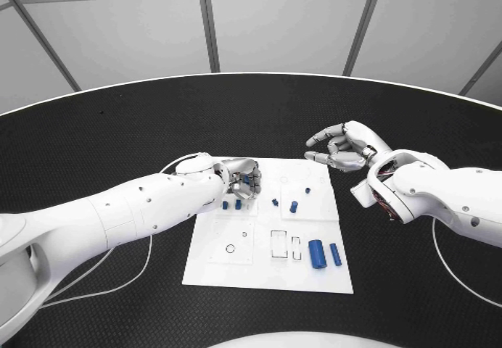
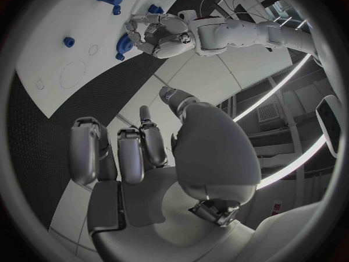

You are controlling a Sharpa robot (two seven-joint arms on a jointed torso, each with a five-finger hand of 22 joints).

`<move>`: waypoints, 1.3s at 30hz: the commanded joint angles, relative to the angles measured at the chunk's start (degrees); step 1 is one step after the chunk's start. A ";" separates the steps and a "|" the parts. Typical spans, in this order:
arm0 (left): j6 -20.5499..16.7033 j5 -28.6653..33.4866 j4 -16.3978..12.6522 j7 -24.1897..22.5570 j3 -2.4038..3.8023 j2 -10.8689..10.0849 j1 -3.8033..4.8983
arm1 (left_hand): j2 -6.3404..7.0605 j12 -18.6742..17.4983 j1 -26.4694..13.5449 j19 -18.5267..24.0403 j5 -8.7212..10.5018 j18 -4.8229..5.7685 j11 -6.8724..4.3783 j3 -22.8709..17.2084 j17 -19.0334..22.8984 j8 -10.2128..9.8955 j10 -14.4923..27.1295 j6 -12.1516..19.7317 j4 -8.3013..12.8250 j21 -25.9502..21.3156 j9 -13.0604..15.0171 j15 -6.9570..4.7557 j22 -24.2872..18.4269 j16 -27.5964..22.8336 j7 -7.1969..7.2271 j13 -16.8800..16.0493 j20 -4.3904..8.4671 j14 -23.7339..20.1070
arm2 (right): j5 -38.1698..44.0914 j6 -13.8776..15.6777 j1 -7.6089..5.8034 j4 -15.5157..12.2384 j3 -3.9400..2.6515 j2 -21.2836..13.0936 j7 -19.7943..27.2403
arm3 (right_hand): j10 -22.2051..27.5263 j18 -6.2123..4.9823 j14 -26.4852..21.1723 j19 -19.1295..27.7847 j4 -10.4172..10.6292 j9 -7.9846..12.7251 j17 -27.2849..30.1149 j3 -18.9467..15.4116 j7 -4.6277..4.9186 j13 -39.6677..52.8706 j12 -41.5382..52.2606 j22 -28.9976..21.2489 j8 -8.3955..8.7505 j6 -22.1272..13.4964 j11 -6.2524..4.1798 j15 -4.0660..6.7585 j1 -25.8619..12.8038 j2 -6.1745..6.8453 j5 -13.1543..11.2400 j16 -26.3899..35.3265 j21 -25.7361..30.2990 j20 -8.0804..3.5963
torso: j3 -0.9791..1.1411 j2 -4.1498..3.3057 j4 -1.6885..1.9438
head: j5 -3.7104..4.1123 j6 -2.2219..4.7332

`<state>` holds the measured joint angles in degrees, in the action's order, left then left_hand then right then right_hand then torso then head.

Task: Assemble the parts on the task board

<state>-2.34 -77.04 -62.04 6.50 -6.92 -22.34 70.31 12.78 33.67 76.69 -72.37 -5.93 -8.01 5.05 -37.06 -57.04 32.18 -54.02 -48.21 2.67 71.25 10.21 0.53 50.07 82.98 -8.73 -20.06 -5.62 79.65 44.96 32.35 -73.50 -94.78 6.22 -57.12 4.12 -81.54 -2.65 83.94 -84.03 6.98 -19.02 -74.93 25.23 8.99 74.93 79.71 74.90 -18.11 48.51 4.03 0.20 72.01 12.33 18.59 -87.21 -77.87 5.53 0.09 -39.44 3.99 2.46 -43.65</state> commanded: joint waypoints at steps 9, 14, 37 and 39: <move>-3.46 2.42 -2.39 -2.97 0.02 -1.89 0.02 | 0.36 -0.97 0.09 1.23 -0.21 -0.09 0.47 0.17 3.60 -0.72 0.91 1.00 0.47 -1.22 -0.30 0.56 -2.15 -1.01 -0.37 12.97 -0.42 -1.15 | 0.00 -0.20 0.00 0.12 0.00 -0.07 -0.14 | 0.06 -0.59 4.66 -1.23 0.28 0.07 -9.35 0.12 -0.11 4.81 0.09 2.96 -0.26 -0.20 -0.20 0.45 -0.06 0.04 0.27 0.15 0.13 -0.53 | -0.01 0.10 0.03 | 0.15 0.10; -5.75 3.52 -4.55 -4.61 0.02 -3.39 0.04 | 1.21 -1.61 -0.34 2.86 -0.28 -0.55 0.82 0.57 6.55 -1.00 1.64 1.61 0.65 -2.79 -0.45 0.88 -4.73 -2.03 -0.64 13.33 -0.71 -2.62 | 0.00 -0.23 0.00 0.24 0.00 -0.10 -0.15 | 0.15 -0.60 4.66 -1.21 0.21 0.07 -9.32 0.17 -0.11 4.71 -0.01 2.91 -0.28 -0.21 -0.21 0.46 0.05 0.03 0.29 0.16 0.18 -0.53 | 0.00 0.18 0.05 | 0.23 0.25; -7.14 5.72 -7.60 -6.88 0.02 -3.83 0.05 | 1.92 -1.99 -0.35 4.07 -0.51 -0.95 0.92 2.74 9.91 -0.89 1.99 1.87 0.52 -4.42 -0.52 1.00 -7.27 -2.75 -0.66 13.73 -0.87 -3.94 | 2.10 -0.37 0.01 0.31 0.01 -0.16 -0.32 | 0.21 -0.60 4.66 -1.23 0.16 0.09 -9.31 0.24 -0.10 4.64 -0.09 2.94 -0.32 -0.21 -0.21 0.47 0.16 0.00 0.31 0.17 0.17 -0.54 | 0.02 -0.10 -0.05 | 1.33 1.02; -7.29 5.60 -7.25 -6.92 0.02 -3.41 0.04 | 2.47 -1.86 -1.59 4.05 -0.15 -0.92 0.96 3.89 9.96 -0.86 1.99 1.95 -0.12 -4.46 -0.53 1.10 -7.20 -2.68 -0.70 13.69 -0.99 -4.00 | 2.34 -0.38 0.01 0.31 0.01 -0.15 -0.36 | 0.21 -0.60 4.66 -1.23 0.16 0.09 -9.31 0.24 -0.10 4.64 -0.09 2.94 -0.32 -0.21 -0.21 0.47 0.16 0.00 0.31 0.17 0.17 -0.54 | 0.02 -0.10 -0.07 | 1.40 0.99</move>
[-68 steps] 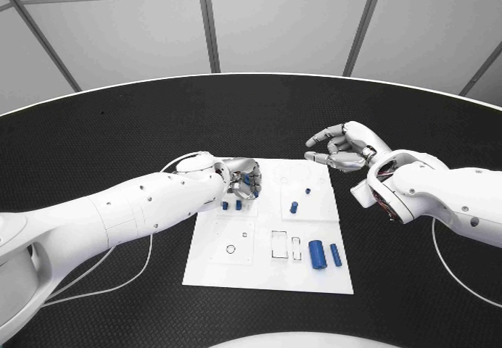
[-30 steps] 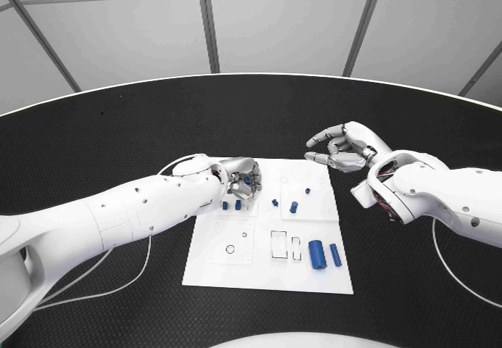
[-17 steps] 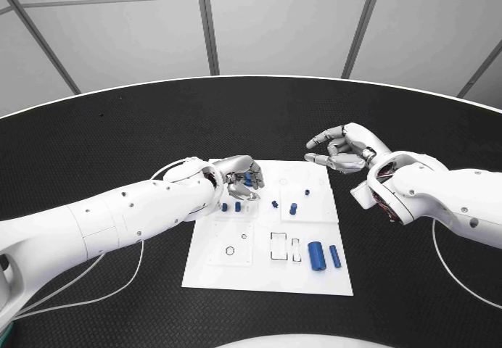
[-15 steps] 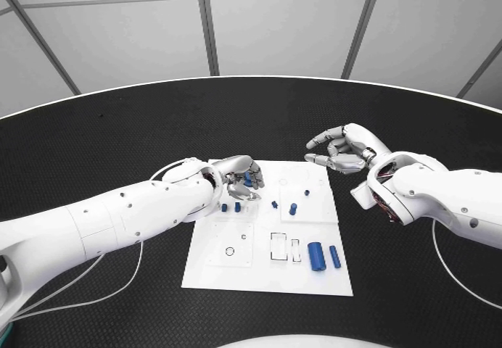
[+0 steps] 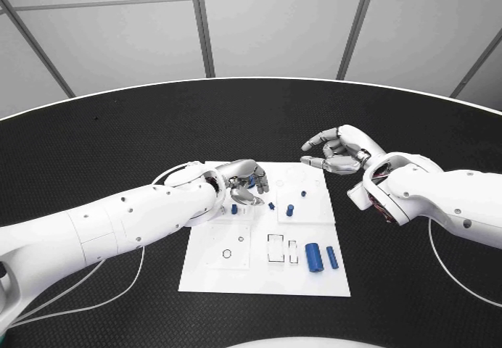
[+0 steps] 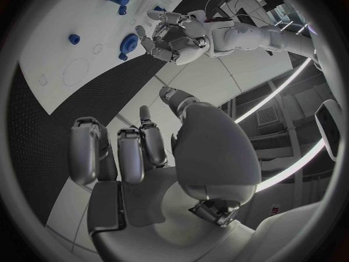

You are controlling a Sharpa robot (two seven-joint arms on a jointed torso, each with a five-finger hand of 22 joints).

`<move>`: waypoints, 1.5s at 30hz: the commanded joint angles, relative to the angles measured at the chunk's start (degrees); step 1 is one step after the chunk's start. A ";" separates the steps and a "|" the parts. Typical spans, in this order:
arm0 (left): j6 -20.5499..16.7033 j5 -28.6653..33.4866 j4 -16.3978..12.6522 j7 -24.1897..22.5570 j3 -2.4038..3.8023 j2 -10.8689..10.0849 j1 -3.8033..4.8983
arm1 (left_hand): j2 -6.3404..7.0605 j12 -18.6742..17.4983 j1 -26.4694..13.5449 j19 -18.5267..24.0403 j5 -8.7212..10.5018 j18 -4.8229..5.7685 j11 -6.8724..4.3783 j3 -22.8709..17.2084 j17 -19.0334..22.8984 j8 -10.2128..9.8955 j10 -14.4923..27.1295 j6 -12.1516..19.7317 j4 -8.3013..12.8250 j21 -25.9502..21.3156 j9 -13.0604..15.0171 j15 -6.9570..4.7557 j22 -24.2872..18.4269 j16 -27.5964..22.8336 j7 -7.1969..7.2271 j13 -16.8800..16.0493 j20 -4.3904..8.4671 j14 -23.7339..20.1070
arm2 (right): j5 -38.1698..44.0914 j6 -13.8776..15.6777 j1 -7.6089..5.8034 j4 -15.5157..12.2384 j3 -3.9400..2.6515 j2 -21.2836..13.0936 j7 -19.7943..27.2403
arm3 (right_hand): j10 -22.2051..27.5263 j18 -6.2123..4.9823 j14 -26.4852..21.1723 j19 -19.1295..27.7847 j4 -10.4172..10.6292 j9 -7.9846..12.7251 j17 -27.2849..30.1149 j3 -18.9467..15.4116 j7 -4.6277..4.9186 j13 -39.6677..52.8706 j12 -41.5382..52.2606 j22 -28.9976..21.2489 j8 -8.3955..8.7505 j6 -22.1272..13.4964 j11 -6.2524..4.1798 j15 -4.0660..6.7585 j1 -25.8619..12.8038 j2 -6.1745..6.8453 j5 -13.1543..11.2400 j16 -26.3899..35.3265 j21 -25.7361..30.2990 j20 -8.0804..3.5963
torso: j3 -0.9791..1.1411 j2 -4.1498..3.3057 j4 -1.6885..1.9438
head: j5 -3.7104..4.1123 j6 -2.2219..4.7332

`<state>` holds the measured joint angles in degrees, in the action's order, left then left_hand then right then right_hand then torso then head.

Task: Assemble the parts on the task board

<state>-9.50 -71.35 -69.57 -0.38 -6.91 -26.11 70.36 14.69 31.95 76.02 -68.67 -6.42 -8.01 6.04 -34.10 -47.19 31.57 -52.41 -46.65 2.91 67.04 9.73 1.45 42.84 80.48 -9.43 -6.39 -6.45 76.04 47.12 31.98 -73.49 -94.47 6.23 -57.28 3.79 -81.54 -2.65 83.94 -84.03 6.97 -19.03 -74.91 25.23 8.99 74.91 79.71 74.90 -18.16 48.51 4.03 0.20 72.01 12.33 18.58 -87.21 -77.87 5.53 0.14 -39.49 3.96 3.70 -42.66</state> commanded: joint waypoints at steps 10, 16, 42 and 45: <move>1.25 -2.07 1.07 0.70 -0.01 2.44 -0.05 | -0.38 0.39 0.61 0.17 0.10 -0.93 -0.35 0.68 1.24 0.24 0.05 -0.24 0.20 -0.17 0.10 -0.08 0.19 -0.26 0.43 -0.21 -0.01 -0.75 | 0.56 -0.03 0.00 -0.07 0.00 0.11 -0.11 | 0.24 -0.60 4.66 -1.23 0.16 0.10 -9.33 0.26 -0.10 4.63 -0.12 2.93 -0.29 -0.18 -0.21 0.47 0.16 -0.02 0.32 0.17 0.18 -0.55 | -0.02 -0.06 0.00 | 0.59 -0.10; 4.91 -4.22 0.93 2.30 -0.01 3.13 -0.06 | -1.50 2.00 1.94 -1.45 0.15 -0.42 -1.13 -0.64 -1.08 1.11 -1.55 -1.92 1.10 1.65 0.42 -0.74 3.11 0.84 1.08 -1.13 0.58 0.63 | 0.59 -0.05 0.00 -0.08 0.00 0.17 -0.13 | 0.24 -0.60 4.66 -1.23 0.16 0.10 -9.33 0.26 -0.10 4.63 -0.12 2.93 -0.29 -0.18 -0.21 0.47 0.16 -0.02 0.32 0.17 0.18 -0.55 | -0.02 -0.05 -0.02 | 0.72 -0.29; 6.02 -5.34 2.85 5.84 0.00 4.97 -0.15 | -2.04 3.71 1.66 -2.58 0.34 -0.03 -1.56 -1.05 -3.27 1.15 -2.16 -2.14 1.28 3.04 0.45 -1.16 5.28 1.73 1.25 -2.21 1.01 1.69 | 0.60 -0.09 0.00 -0.13 -0.01 0.29 -0.18 | 0.10 -0.56 4.67 -1.29 0.21 0.10 -9.37 0.31 -0.11 4.78 0.04 3.08 -0.39 -0.07 -0.21 0.48 0.14 -0.09 0.32 0.16 0.04 -0.56 | -0.03 0.04 0.04 | 0.91 -0.62; 6.56 -5.52 2.98 6.29 0.00 5.14 -0.15 | -1.87 3.87 1.42 -2.55 0.47 -0.05 -1.53 -0.94 -3.54 1.00 -1.92 -1.89 1.28 3.03 0.39 -1.14 5.16 1.83 1.18 -2.35 1.04 1.82 | 0.60 -0.11 0.00 -0.12 -0.01 0.30 -0.18 | 0.10 -0.56 4.67 -1.29 0.21 0.10 -9.37 0.31 -0.11 4.78 0.04 3.08 -0.39 -0.07 -0.21 0.48 0.14 -0.09 0.32 0.16 0.04 -0.56 | -0.03 0.05 0.02 | 0.91 -0.65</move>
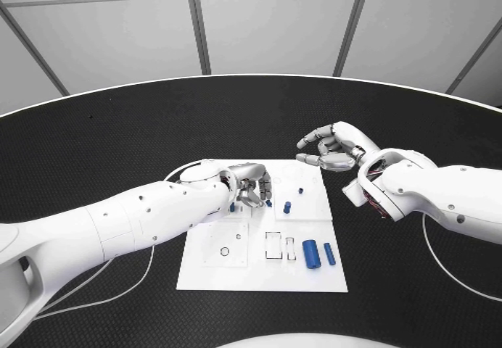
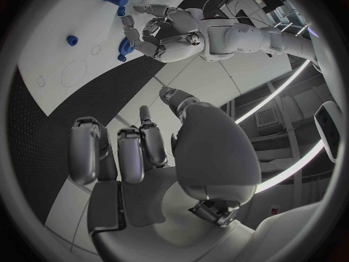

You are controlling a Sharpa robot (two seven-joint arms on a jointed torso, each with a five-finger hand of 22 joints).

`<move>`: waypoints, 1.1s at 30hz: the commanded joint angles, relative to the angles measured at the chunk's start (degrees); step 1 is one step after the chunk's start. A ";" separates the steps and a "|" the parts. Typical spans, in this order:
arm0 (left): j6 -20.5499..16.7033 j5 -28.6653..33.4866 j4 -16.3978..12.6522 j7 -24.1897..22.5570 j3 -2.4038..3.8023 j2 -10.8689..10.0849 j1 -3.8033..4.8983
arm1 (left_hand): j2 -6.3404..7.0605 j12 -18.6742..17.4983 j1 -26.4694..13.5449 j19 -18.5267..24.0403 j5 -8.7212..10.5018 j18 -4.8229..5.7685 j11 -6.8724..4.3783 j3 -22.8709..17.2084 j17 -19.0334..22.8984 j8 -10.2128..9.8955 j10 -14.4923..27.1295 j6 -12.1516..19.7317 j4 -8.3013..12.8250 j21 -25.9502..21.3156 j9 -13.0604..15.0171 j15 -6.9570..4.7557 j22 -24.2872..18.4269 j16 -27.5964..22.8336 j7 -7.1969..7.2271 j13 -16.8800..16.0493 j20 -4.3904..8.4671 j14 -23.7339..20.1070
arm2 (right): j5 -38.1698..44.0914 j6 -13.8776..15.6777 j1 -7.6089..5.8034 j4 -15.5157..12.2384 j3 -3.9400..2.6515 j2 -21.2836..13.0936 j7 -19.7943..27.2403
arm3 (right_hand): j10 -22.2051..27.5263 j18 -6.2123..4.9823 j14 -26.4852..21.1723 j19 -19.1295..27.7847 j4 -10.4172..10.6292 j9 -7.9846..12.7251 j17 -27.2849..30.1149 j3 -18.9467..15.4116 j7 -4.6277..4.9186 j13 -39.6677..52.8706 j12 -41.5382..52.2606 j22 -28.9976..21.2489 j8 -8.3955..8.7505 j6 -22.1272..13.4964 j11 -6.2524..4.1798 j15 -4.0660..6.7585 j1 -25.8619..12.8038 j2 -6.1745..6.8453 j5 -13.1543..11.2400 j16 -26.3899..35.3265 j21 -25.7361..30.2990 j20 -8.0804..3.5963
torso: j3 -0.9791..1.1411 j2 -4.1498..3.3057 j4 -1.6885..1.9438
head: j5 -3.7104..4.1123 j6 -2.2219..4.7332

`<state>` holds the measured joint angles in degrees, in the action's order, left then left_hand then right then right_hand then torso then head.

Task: Assemble the parts on the task board

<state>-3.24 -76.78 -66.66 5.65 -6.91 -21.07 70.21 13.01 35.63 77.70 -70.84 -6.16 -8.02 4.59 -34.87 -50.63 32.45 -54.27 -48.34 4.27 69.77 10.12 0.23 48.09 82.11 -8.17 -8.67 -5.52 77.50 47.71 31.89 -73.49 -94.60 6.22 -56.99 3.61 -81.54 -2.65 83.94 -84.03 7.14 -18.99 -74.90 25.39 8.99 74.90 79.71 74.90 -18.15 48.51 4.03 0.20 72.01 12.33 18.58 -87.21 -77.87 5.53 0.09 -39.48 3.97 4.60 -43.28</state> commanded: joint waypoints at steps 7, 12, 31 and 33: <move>0.86 -0.46 0.60 1.11 0.00 0.68 0.00 | 0.30 3.30 -0.91 2.85 0.39 -1.05 0.65 0.95 1.14 -1.09 5.46 1.48 0.25 -2.81 -0.54 0.86 -5.59 0.07 -0.09 -2.36 -0.43 -1.35 | 0.00 -0.04 0.00 0.04 0.00 0.08 -0.01 | -0.03 -0.55 4.67 -1.31 0.08 0.07 -9.40 0.16 -0.12 4.94 0.20 3.12 -0.44 -0.03 -0.22 0.48 0.11 -0.12 0.32 0.15 0.01 -0.56 | 0.03 0.04 0.00 | -0.06 -0.04; 1.36 -0.55 1.05 1.41 0.00 1.09 0.00 | -0.09 7.00 -0.88 3.17 0.40 -1.10 0.87 1.17 1.62 -2.03 8.34 1.66 0.42 -3.12 -0.93 0.98 -6.11 0.35 -0.10 -4.45 -0.72 -1.92 | 0.00 -0.06 0.00 0.03 0.00 0.12 -0.02 | -0.03 -0.55 4.67 -1.31 0.08 0.07 -9.40 0.16 -0.12 4.94 0.20 3.12 -0.44 -0.03 -0.22 0.48 0.11 -0.12 0.32 0.15 0.01 -0.56 | 0.05 -0.02 0.01 | -0.04 -0.05; 2.65 -1.16 1.42 1.96 0.00 2.31 0.00 | -0.79 10.25 -0.76 2.43 0.49 -0.88 0.54 0.83 1.66 -2.34 9.12 0.91 0.48 -2.28 -1.00 0.74 -4.75 0.73 -0.09 -6.01 -0.56 -1.71 | 0.00 -0.19 0.00 0.01 0.00 0.19 -0.11 | -0.18 -0.53 4.71 -1.35 0.13 0.07 -9.52 0.17 -0.14 5.09 0.35 3.21 -0.52 0.05 -0.23 0.49 0.06 -0.15 0.31 0.09 -0.07 -0.57 | 0.05 0.03 -0.01 | 0.02 -0.12; 2.86 -1.51 1.46 2.16 0.00 2.37 0.00 | -0.97 10.64 -0.72 2.29 0.47 -0.84 0.47 0.69 1.42 -2.33 9.16 0.73 0.47 -2.13 -0.98 0.68 -4.50 0.84 -0.07 -6.18 -0.51 -1.56 | 0.00 -0.21 0.00 0.01 0.00 0.19 -0.12 | -0.19 -0.52 4.71 -1.36 0.14 0.07 -9.53 0.17 -0.14 5.10 0.37 3.23 -0.53 0.07 -0.23 0.49 0.05 -0.16 0.31 0.09 -0.09 -0.57 | 0.05 0.03 0.01 | 0.02 -0.13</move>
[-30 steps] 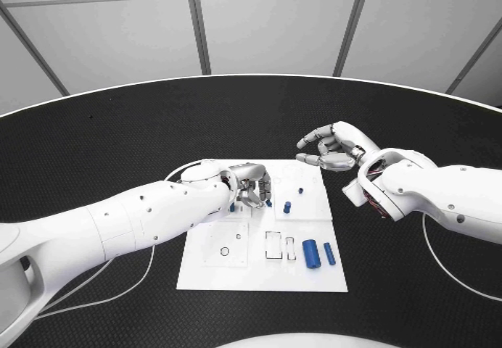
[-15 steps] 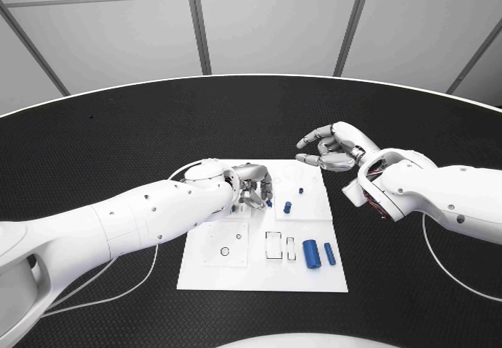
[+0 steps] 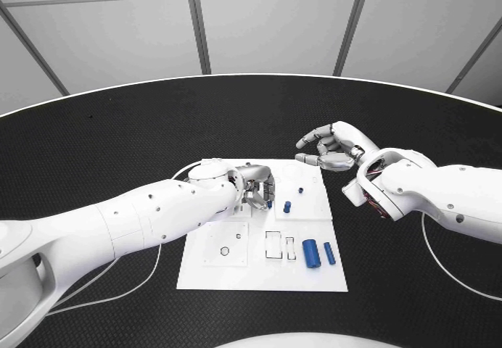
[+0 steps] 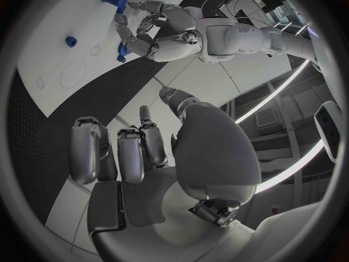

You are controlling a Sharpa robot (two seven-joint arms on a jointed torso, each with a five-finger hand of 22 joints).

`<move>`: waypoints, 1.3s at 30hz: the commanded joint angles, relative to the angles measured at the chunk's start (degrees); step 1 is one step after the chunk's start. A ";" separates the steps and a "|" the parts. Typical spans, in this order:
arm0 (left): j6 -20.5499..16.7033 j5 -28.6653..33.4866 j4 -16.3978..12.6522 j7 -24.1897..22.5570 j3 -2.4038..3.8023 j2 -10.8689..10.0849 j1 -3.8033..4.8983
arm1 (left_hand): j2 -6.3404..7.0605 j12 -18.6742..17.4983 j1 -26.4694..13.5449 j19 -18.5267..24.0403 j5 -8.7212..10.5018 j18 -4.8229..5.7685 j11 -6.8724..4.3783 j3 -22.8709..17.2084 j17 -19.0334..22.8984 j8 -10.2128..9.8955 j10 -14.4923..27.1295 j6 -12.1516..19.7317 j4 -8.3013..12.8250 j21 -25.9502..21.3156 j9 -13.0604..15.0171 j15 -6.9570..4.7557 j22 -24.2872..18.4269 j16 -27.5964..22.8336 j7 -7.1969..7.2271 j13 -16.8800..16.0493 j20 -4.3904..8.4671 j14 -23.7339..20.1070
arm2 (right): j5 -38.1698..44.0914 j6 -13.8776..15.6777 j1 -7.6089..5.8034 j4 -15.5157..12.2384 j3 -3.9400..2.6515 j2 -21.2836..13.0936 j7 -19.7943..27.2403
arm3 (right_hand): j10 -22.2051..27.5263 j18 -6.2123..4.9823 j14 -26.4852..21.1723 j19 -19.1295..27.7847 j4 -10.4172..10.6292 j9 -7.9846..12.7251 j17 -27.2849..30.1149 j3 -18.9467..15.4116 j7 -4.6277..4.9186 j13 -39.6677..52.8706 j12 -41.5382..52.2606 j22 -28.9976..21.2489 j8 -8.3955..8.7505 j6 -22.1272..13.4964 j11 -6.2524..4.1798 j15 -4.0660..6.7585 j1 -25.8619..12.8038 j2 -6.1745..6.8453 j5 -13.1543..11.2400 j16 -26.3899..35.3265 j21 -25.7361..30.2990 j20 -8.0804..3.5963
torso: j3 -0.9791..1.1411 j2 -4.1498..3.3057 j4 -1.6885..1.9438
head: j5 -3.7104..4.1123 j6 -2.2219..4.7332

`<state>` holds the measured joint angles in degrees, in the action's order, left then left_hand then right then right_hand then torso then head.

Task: Assemble the parts on the task board

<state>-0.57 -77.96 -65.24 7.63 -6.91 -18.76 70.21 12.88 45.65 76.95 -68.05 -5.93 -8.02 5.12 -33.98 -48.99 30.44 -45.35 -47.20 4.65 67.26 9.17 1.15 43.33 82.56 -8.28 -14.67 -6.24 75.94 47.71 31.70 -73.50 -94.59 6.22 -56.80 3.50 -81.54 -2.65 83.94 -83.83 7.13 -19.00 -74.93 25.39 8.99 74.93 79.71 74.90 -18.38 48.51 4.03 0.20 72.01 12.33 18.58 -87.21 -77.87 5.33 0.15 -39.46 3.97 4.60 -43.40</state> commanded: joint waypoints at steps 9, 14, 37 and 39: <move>0.80 -0.90 0.24 0.69 0.00 0.35 0.00 | -0.81 1.32 -0.09 -0.65 0.30 -0.79 -0.14 -0.25 -0.37 -0.37 0.42 -0.63 0.09 0.58 -0.03 -0.33 0.52 0.52 0.02 -0.50 0.31 0.16 | 0.00 -0.06 0.00 0.02 0.00 0.04 -0.04 | -0.19 -0.53 4.71 -1.57 0.14 0.08 -9.50 0.18 -0.14 5.07 0.37 3.23 -0.30 0.07 -0.23 0.49 0.05 -0.16 0.31 0.09 -0.09 -0.37 | -0.05 0.04 0.03 | 0.05 -0.05; 0.60 -1.00 0.48 0.66 0.00 0.60 0.00 | -0.76 1.41 -0.12 -0.61 0.32 -0.80 -0.15 -0.23 -0.41 -0.40 0.46 -0.62 0.11 0.54 -0.04 -0.33 0.43 0.54 0.03 -0.55 0.31 0.19 | 0.00 -0.07 0.00 0.04 0.00 0.10 -0.03 | -0.19 -0.53 4.71 -1.57 0.14 0.08 -9.50 0.18 -0.14 5.07 0.37 3.23 -0.30 0.07 -0.23 0.49 0.05 -0.16 0.31 0.09 -0.09 -0.37 | -0.06 0.03 0.02 | 0.04 -0.05; -2.50 -1.05 1.29 -0.02 -0.02 0.84 -0.09 | -4.56 3.82 -0.04 -2.05 0.61 -0.37 -0.91 -2.20 -0.39 -0.04 0.74 -2.75 -1.60 2.04 0.38 -1.04 2.93 1.03 0.26 -1.20 0.92 1.13 | 0.00 -0.18 0.00 0.23 0.00 0.28 0.01 | -0.34 -0.50 4.73 -1.63 0.30 0.05 -9.58 0.20 -0.20 5.20 0.52 3.35 -0.52 0.36 -0.28 0.52 -0.10 -0.30 0.31 0.05 -0.20 -0.39 | -0.05 0.07 0.01 | -0.14 0.15; -2.65 -1.03 1.17 -0.38 -0.02 0.63 -0.10 | -5.25 3.88 0.43 -2.05 0.62 -0.33 -0.90 -3.61 -0.10 -0.07 0.66 -2.77 -1.44 2.16 0.44 -1.06 3.02 1.01 0.11 -1.07 0.98 1.09 | 0.00 -0.20 0.00 0.25 0.00 0.28 0.01 | -0.35 -0.49 4.73 -1.64 0.33 0.05 -9.58 0.20 -0.21 5.21 0.53 3.36 -0.54 0.40 -0.28 0.52 -0.14 -0.32 0.31 0.05 -0.21 -0.39 | -0.07 0.05 0.03 | -0.18 0.22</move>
<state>-3.12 -79.01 -64.00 7.47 -6.93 -18.04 70.11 8.09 49.26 77.30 -69.86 -5.54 -8.02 4.29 -37.15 -49.25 30.30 -44.52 -49.58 3.18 69.23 9.54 0.33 46.27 83.21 -7.99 -15.84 -5.27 76.77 47.71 31.51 -73.50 -94.35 6.22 -56.52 3.52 -81.69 -2.65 83.94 -83.83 7.29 -19.00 -74.91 25.55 8.86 74.91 79.93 74.90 -18.60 48.64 3.88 0.20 72.01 12.33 18.58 -87.21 -77.87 5.33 0.13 -39.39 3.97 4.47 -43.24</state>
